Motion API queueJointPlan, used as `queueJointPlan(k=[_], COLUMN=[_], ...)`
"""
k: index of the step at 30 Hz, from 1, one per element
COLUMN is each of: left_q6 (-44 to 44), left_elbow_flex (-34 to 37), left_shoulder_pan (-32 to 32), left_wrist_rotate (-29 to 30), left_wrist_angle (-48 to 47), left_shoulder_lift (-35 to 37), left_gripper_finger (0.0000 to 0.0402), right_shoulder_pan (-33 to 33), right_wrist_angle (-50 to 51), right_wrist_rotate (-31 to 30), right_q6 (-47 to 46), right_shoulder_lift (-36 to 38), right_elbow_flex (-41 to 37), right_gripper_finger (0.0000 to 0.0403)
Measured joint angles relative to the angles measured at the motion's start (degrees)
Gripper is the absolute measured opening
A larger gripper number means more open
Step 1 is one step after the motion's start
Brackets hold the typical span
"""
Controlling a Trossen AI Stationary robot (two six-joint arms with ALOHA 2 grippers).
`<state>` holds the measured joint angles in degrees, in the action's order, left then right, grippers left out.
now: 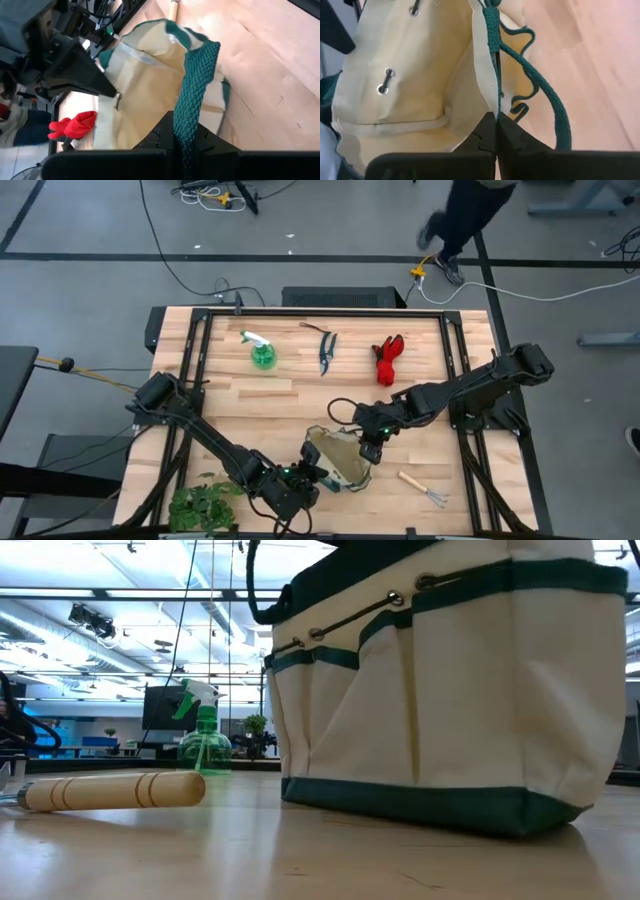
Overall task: Pick & Place Garden tools in Gardening bag
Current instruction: Prepare the green gardening bag
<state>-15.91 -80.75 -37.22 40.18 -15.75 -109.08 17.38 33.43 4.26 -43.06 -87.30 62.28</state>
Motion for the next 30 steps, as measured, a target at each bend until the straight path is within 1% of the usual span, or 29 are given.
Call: queueJointPlan(k=[4,9,17,20,30], left_q6=[0.3,0.3,0.3,0.5,1.8], left_elbow_flex=[0.0,0.0,0.0,0.0,0.0], left_shoulder_pan=[0.0,0.0,0.0,0.0,0.1], left_wrist_rotate=[0.0,0.0,-0.1,-1.1,-1.4], left_wrist_angle=[-0.5,-0.5,-0.5,-0.5,-0.9], left_shoulder_lift=[0.0,0.0,0.0,0.0,0.0], left_gripper_finger=[0.0014,0.0014,0.0014,0.0014,0.0014], right_shoulder_pan=[-0.9,-1.9,-3.6,-4.3,-6.7], right_wrist_angle=[2.6,8.5,10.2,11.3,16.9], right_wrist_rotate=[-1.4,-4.0,-4.7,-5.8,-9.2], right_q6=[0.0,-0.3,0.0,0.3,0.5], right_shoulder_lift=[1.5,2.1,2.5,3.1,5.4], right_elbow_flex=[0.0,0.0,0.0,0.0,0.0], right_gripper_finger=[0.0000,0.0000,0.0000,0.0000,0.0000])
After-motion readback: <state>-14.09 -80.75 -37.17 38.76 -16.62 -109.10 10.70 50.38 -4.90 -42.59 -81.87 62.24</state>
